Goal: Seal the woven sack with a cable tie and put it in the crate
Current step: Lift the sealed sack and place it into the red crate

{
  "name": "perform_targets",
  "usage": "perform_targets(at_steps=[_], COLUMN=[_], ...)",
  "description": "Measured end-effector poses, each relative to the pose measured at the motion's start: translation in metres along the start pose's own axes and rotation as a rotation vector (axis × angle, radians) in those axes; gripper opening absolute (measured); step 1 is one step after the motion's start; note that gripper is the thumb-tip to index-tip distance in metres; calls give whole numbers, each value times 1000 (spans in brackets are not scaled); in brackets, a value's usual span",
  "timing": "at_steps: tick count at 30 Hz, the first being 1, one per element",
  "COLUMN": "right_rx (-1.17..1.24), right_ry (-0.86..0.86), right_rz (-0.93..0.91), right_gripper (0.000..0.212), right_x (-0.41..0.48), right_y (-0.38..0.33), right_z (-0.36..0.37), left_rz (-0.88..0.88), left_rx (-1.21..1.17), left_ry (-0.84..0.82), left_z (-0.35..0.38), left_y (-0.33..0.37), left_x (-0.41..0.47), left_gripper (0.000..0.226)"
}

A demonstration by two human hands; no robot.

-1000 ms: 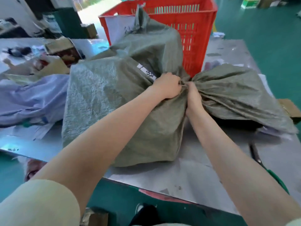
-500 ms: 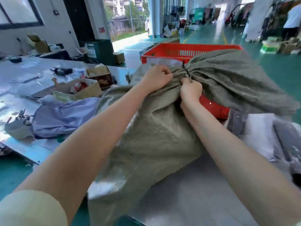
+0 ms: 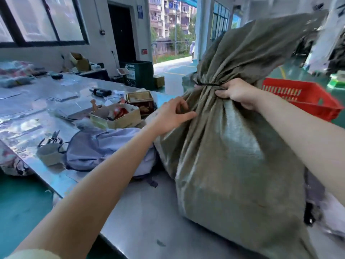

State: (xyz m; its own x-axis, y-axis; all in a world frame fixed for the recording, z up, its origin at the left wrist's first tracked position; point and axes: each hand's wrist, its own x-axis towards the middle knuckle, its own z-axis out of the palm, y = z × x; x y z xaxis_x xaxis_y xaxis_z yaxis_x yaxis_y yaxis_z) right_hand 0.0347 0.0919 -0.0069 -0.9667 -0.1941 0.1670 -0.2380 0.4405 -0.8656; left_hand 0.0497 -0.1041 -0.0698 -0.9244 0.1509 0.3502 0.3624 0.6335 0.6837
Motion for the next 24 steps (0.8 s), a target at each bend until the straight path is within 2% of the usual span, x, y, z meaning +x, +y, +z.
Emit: perform_targets(at_steps=[3, 5, 7, 10, 12, 14, 18, 19, 21, 24], right_rx=[-72, -139, -256, -600, -794, -850, -962, -1001, -1032, -1054], right_ry=[-38, -71, -60, 78, 259, 375, 310, 272, 259, 418], right_rz=[70, 93, 84, 68, 166, 229, 292, 326, 344, 215], right_gripper=[35, 36, 36, 38, 47, 57, 97, 99, 81, 42], right_x=[9, 10, 7, 6, 0, -14, -48, -55, -64, -67], right_y=[3, 7, 11, 24, 35, 42, 58, 61, 65, 68], right_z=[-16, -24, -27, -27, -25, -22, -20, -18, -9, 6], left_rz=[-34, -89, -138, -159, -123, -88, -61, -56, -45, -37], left_rx=[37, 93, 149, 304, 448, 575, 531, 514, 487, 367], left_ry=[88, 86, -14, -185, -211, -199, -198, -193, -165, -107], left_z=[3, 4, 8, 24, 35, 43, 51, 52, 55, 57], left_y=[-8, -10, -11, -8, -7, -6, -7, -7, -2, 9], left_x=[6, 10, 18, 30, 38, 44, 53, 53, 55, 57], left_gripper=[41, 59, 72, 83, 78, 68, 33, 30, 32, 34])
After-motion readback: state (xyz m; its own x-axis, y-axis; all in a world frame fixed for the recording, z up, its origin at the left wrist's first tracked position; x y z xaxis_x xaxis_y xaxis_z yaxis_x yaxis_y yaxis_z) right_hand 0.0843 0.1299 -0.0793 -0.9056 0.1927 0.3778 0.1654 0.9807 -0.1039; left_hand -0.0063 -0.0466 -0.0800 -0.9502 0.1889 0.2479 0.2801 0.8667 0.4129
